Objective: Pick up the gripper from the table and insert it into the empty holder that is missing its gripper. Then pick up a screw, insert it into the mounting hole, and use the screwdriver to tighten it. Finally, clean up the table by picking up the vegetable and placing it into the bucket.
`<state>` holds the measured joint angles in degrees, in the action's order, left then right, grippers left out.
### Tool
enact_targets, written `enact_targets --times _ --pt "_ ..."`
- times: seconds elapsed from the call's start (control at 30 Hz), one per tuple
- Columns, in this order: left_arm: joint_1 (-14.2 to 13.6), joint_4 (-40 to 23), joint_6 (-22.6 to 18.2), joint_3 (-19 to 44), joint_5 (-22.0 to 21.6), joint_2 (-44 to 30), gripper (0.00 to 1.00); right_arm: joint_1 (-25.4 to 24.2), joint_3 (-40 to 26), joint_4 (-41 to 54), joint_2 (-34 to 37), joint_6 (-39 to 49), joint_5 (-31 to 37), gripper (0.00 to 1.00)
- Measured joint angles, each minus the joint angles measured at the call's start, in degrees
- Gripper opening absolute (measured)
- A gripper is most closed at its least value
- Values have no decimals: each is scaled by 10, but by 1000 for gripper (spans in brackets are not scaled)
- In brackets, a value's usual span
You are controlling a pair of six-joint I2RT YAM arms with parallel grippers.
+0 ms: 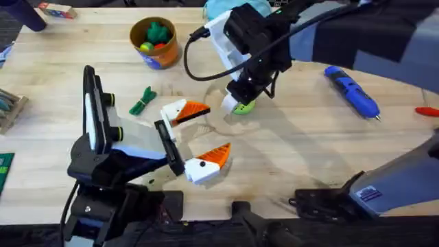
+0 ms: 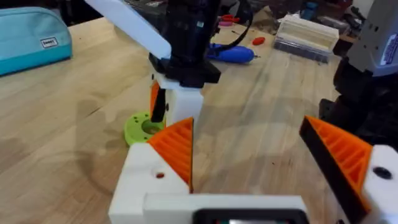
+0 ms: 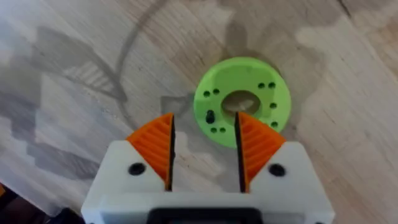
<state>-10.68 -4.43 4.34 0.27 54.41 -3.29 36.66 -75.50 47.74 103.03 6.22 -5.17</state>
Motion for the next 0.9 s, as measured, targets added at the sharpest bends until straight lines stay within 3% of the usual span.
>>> enact_targets --times 0.73,0.9 --pt "0 0 0 0 0 0 983 11 -1 -7 27 0 26 491" --pt "0 0 0 0 0 0 983 11 -1 -17 27 0 26 366"
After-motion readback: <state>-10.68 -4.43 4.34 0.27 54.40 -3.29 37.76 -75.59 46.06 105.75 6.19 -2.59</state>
